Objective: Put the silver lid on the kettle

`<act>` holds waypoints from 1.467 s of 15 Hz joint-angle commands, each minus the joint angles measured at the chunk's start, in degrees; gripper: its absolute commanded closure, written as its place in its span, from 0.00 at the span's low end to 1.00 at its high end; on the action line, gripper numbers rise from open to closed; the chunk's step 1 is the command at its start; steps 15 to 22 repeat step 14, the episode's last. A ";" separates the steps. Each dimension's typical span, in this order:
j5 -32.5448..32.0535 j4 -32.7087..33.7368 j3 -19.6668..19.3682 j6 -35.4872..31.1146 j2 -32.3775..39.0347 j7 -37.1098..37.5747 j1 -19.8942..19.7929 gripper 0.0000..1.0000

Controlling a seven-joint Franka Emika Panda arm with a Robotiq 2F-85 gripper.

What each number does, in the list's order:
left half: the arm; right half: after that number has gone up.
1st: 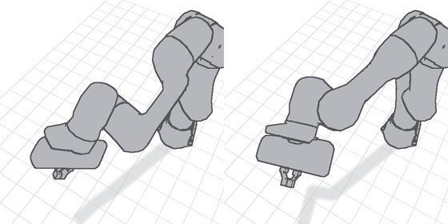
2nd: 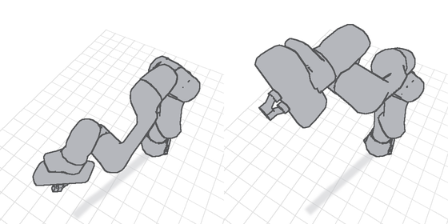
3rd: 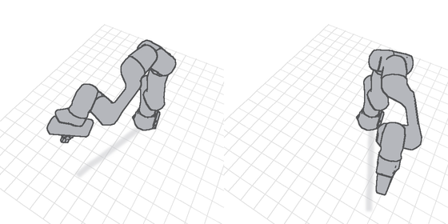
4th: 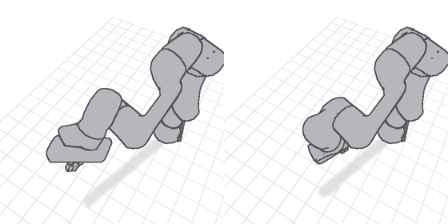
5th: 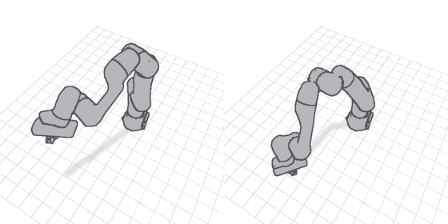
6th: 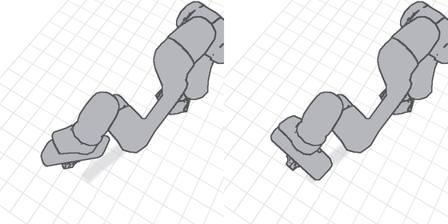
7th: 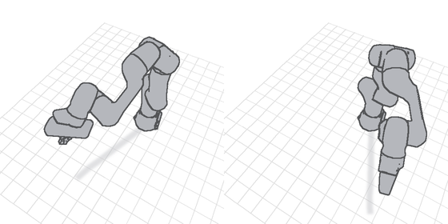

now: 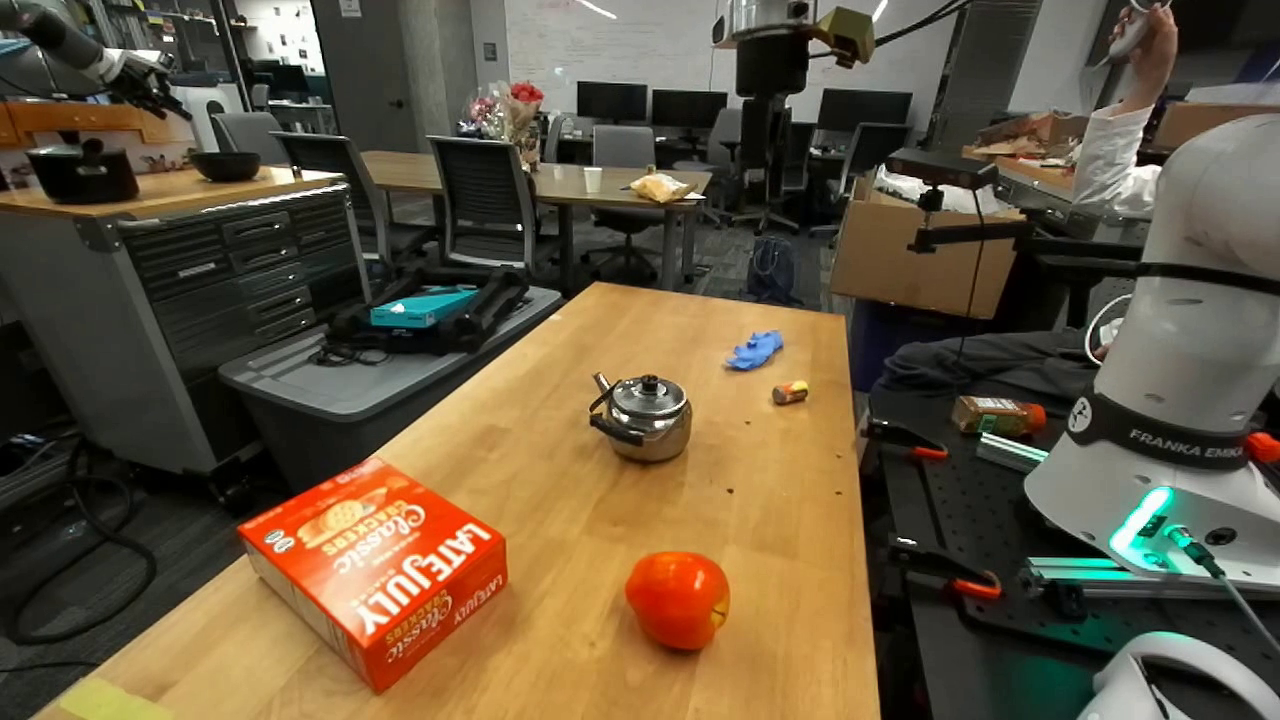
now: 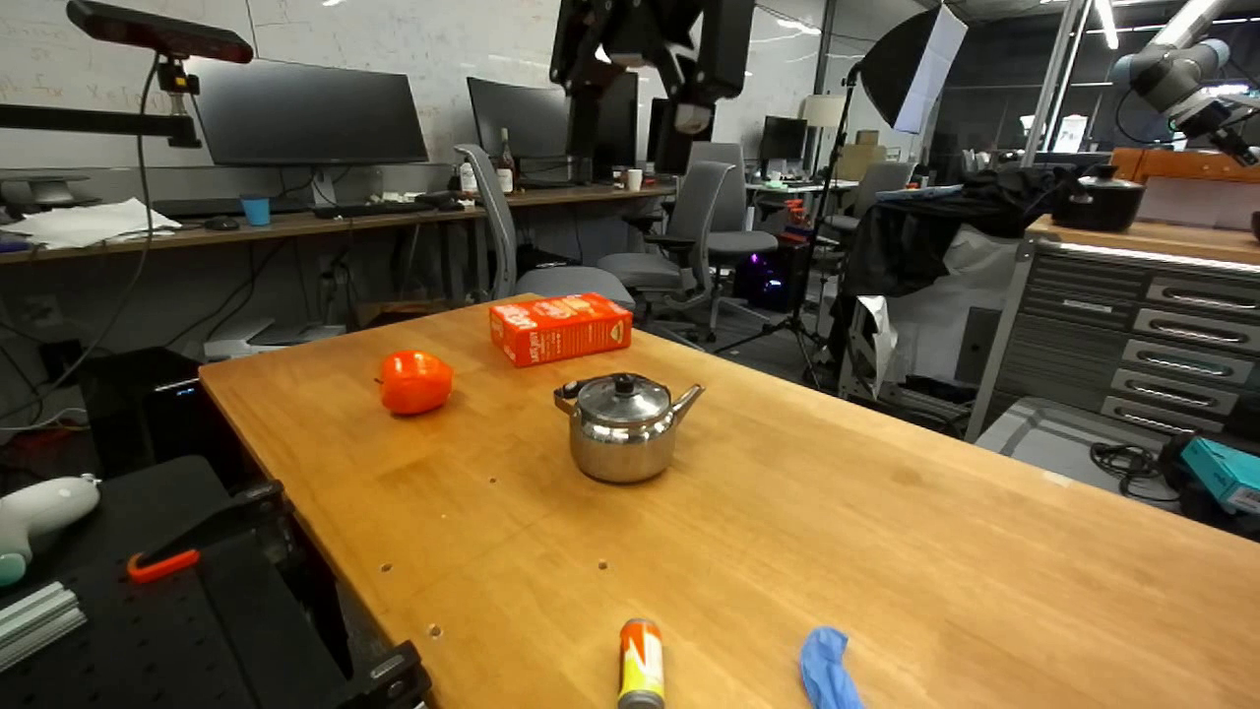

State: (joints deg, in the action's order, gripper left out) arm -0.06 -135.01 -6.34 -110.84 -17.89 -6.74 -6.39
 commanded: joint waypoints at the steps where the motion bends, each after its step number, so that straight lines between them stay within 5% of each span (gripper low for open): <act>1: -0.14 -0.18 -0.40 0.26 -0.74 0.70 0.00 0.00; 22: -0.17 -0.81 -0.36 0.27 -1.31 1.76 -0.13 0.00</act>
